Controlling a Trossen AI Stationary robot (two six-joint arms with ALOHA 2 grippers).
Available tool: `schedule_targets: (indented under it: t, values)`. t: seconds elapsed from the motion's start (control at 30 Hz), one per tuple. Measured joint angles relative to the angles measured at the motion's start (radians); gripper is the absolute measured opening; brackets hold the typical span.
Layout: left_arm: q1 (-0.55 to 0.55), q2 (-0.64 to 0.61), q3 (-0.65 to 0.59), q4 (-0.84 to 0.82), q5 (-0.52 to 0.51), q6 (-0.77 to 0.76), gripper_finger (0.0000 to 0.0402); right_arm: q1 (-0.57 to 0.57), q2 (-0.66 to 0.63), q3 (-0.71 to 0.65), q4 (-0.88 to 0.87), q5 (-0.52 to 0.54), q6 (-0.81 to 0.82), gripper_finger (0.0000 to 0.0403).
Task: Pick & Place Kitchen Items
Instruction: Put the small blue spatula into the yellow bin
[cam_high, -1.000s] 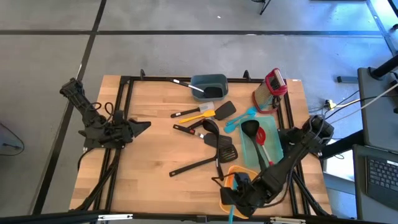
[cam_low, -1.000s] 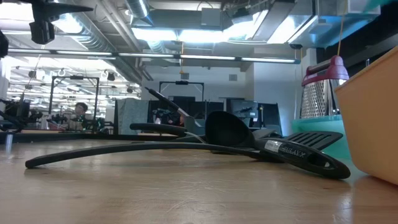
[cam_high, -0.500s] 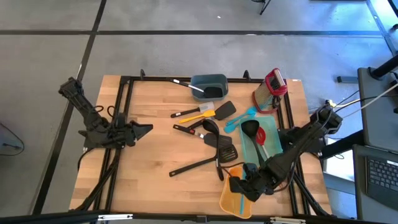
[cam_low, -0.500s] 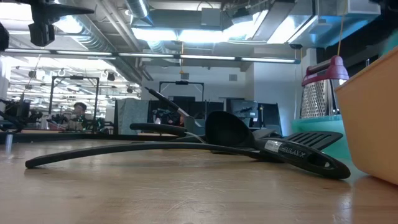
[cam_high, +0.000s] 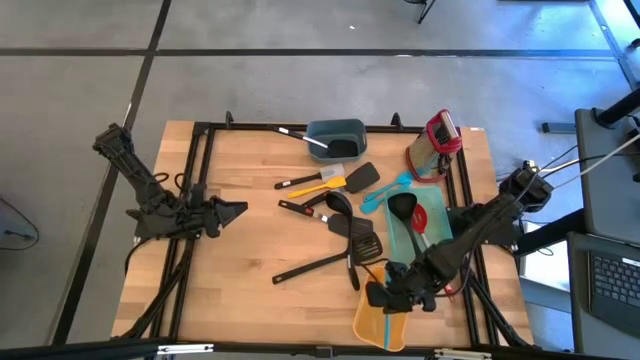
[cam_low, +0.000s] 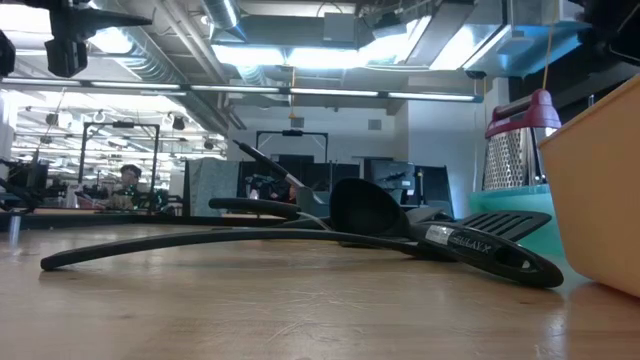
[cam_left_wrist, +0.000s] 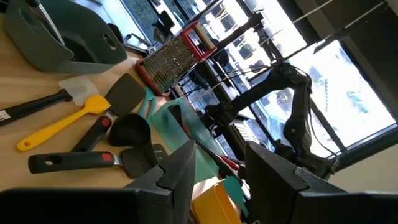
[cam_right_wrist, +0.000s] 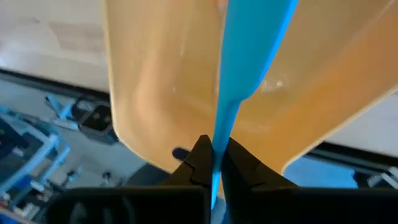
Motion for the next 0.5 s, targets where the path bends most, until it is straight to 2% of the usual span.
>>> schedule_targets:
  t: [0.5]
  values:
    - [0.000, 0.000, 0.000, 0.000, -0.009, 0.012, 0.0132, -0.068, 0.000, -0.031, 0.070, -0.134, -0.077, 0.0013]
